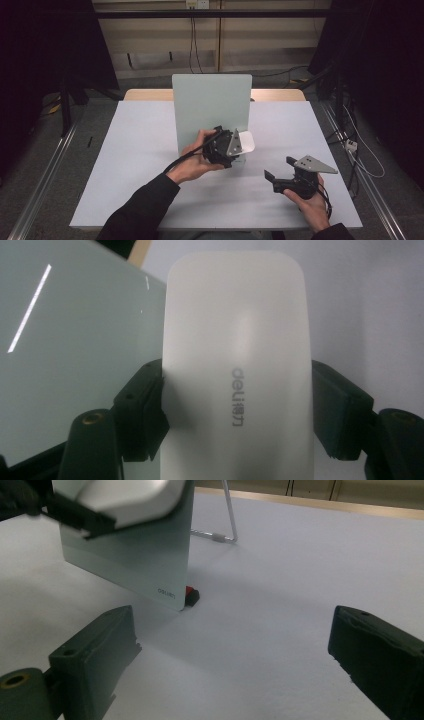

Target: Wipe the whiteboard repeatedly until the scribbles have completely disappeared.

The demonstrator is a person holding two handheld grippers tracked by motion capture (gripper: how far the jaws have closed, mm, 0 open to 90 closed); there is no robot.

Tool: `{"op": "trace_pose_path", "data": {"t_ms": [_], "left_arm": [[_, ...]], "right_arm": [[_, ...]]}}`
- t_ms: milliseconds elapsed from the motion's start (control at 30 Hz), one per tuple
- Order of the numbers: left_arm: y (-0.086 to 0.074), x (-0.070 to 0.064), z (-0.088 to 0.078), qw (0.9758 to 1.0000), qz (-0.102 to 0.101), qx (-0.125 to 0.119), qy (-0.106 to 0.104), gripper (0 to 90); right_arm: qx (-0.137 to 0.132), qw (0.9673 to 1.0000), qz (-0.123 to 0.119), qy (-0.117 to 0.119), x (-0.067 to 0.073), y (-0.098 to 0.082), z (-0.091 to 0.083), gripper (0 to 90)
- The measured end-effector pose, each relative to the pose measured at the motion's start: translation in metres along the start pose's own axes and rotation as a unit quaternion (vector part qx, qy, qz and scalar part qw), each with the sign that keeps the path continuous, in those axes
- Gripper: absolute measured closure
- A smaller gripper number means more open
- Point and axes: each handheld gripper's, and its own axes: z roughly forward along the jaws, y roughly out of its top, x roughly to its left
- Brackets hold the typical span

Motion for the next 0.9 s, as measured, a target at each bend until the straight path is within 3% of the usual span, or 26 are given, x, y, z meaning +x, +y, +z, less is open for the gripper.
{"op": "trace_pose_path", "data": {"t_ms": [33,67,167,233,367,467,533,800,900], "left_arm": [[0.0,0.004,-0.004,1.0,0.005,0.002,0.005,31.1],[0.0,0.009,-0.009,0.9997,-0.015,-0.012,0.013,31.1],[-0.002,0.021,-0.019,0.9982,-0.042,-0.035,0.026,31.1],[-0.003,0.024,-0.022,0.9976,-0.046,-0.04,0.032,31.1],[-0.002,0.019,-0.019,0.9983,-0.033,-0.031,0.037,31.1],[-0.004,0.008,-0.009,0.9993,-0.021,-0.024,0.02,31.1],[-0.004,0.002,-0.004,0.9999,0.001,-0.006,0.013,31.1],[-0.002,-0.027,0.025,0.9997,0.01,0.001,-0.024,31.0],[-0.003,-0.033,0.031,0.999,0.024,0.012,-0.037,31.0]], "right_arm": [[-0.001,1.0,0.0,0.0,0.0,0.0,0.0,5.0],[-0.001,1.0,0.001,0.0,0.0,0.0,0.0,5.0],[-0.001,1.0,0.0,-0.001,0.0,0.0,0.0,4.9],[0.0,1.0,0.0,-0.001,0.001,0.0,0.0,5.0],[-0.001,1.0,0.002,-0.002,0.001,0.0,0.001,4.9],[0.0,1.0,0.0,-0.003,0.0,0.0,0.0,4.9],[-0.002,1.0,0.001,-0.003,0.0,0.0,0.0,4.9],[-0.002,1.0,0.001,-0.005,0.001,0.0,0.0,4.9],[-0.003,1.0,0.002,-0.004,0.0,0.0,-0.001,4.9]]}}
